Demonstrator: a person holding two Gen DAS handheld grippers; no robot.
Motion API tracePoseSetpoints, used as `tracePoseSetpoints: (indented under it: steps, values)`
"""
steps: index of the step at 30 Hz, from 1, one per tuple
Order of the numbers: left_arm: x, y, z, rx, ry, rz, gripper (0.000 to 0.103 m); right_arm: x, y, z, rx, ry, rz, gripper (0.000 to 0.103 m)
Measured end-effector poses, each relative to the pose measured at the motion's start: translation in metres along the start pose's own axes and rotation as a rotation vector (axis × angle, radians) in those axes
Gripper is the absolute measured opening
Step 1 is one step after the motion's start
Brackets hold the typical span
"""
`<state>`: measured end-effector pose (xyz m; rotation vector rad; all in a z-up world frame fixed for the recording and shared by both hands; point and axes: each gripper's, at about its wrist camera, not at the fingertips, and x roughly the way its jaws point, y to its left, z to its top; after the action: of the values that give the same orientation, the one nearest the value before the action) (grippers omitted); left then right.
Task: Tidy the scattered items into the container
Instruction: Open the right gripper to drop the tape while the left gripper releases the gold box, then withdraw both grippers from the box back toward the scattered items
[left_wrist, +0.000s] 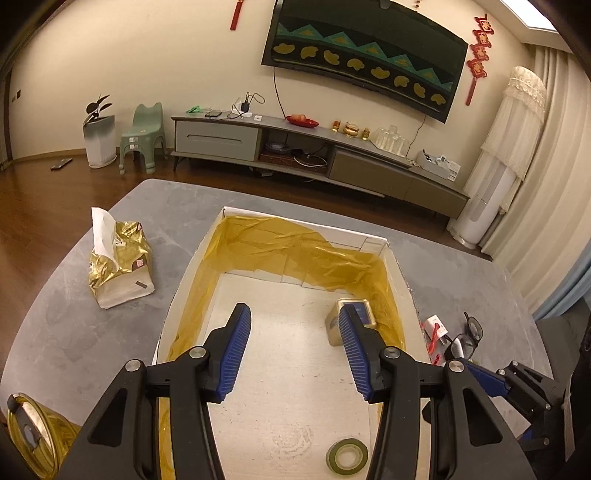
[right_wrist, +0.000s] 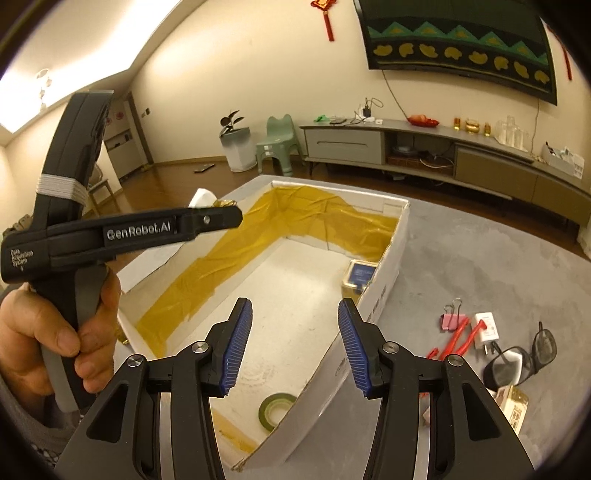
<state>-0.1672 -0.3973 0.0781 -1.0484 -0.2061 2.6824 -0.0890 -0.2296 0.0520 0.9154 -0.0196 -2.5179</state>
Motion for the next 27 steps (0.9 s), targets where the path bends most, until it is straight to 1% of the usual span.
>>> tracePoseSetpoints:
  steps: [4, 8, 11, 13, 14, 17, 18, 20, 24, 26, 27]
  values:
    - [-0.004, 0.000, -0.003, 0.007, -0.002, 0.004, 0.050, 0.001, 0.006, -0.003, -0.007, 0.008, 0.019, 0.052]
    - [-0.009, 0.002, -0.006, 0.012, -0.005, 0.009, 0.050, -0.002, 0.001, -0.003, 0.057, 0.011, 0.039, 0.052]
    - [-0.014, 0.002, -0.007, 0.018, -0.015, 0.016, 0.050, -0.005, -0.004, -0.003, 0.079, -0.009, 0.027, 0.050]
    - [-0.020, -0.001, -0.006, 0.020, -0.030, 0.016, 0.050, -0.006, -0.005, -0.002, 0.083, -0.011, 0.022, 0.021]
    - [-0.024, -0.002, -0.006, 0.022, -0.039, 0.014, 0.050, -0.006, -0.005, -0.002, 0.083, -0.010, 0.024, 0.019]
    - [-0.037, -0.011, -0.006, 0.043, -0.077, 0.004, 0.050, -0.009, -0.002, -0.003, 0.081, -0.016, 0.041, 0.019]
    - [-0.042, -0.015, -0.005, 0.055, -0.086, -0.001, 0.046, -0.010, -0.001, -0.003, 0.078, -0.018, 0.044, 0.019]
    - [-0.052, -0.024, -0.005, 0.082, -0.109, -0.001, 0.042, -0.013, 0.001, -0.003, 0.077, -0.023, 0.054, 0.019]
    - [-0.067, -0.035, -0.006, 0.110, -0.133, 0.015, 0.042, -0.022, 0.003, -0.005, 0.083, -0.034, 0.068, 0.020]
    - [-0.071, -0.038, -0.006, 0.112, -0.129, 0.017, 0.042, -0.028, 0.003, -0.004, 0.091, -0.042, 0.069, 0.020]
    - [-0.072, -0.038, -0.007, 0.113, -0.123, 0.019, 0.042, -0.030, 0.003, -0.004, 0.095, -0.044, 0.070, 0.023]
